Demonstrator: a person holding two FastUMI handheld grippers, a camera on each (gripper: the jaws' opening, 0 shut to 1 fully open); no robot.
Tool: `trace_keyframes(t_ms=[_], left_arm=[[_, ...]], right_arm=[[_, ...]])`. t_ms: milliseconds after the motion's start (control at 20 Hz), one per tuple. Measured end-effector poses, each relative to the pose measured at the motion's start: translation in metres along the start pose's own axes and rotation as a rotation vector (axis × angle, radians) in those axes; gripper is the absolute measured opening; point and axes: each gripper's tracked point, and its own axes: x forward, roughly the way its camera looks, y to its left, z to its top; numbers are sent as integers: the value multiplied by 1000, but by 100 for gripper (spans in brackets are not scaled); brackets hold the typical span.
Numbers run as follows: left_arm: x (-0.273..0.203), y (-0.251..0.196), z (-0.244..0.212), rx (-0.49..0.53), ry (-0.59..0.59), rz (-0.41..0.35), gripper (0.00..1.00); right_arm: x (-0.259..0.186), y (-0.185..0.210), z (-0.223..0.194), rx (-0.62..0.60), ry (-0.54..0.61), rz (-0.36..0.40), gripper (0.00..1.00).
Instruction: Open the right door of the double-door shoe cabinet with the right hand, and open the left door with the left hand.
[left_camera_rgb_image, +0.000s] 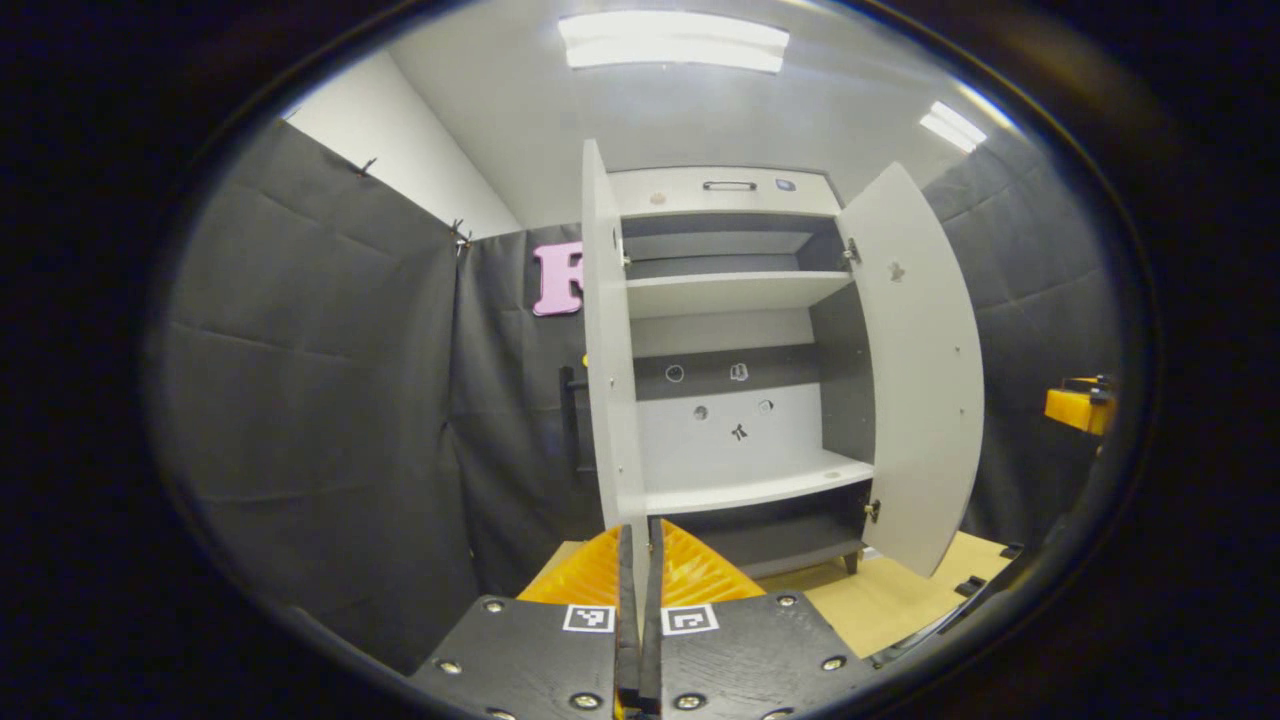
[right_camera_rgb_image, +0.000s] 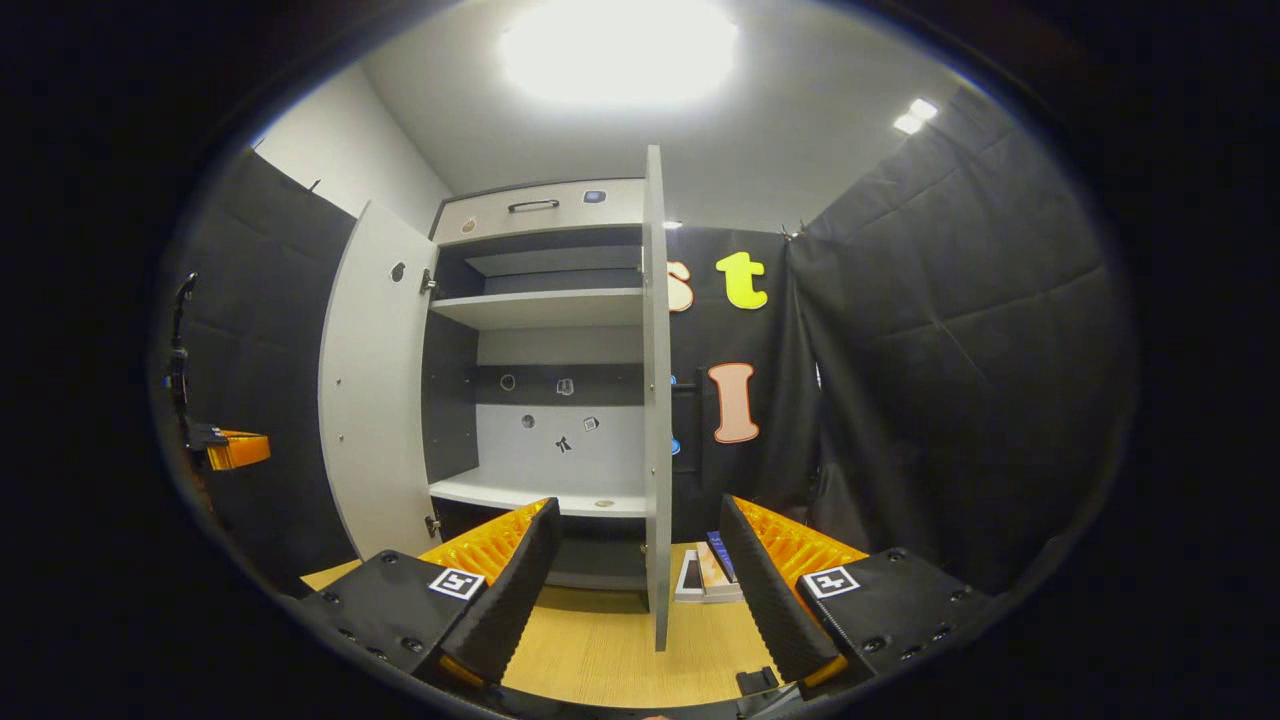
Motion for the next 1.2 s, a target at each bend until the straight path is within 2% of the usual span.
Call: trace_keyframes(t_ms=[250, 550, 650, 750, 900, 1150, 1200], left_arm=[[-8, 0, -7, -3, 11, 14, 1], [-15, 12, -11, 19, 28, 69, 0], [-16, 14, -11, 10, 33, 89, 2], [-16, 16, -11, -6, 32, 103, 12], [-16, 20, -14, -12, 42, 129, 12], [-18, 16, -13, 9, 44, 110, 41], [-18, 15, -12, 19, 37, 101, 55]], right_arm=[[-4, -12, -1, 16, -7, -5, 99], [-3, -17, -3, 20, -9, -13, 99], [-1, -17, -3, 21, -8, -13, 99], [0, -18, -3, 17, -9, -15, 99], [2, -19, -3, 6, -6, -18, 99], [2, -20, -3, 13, -6, -20, 99], [3, -21, -3, 15, -7, -19, 99]])
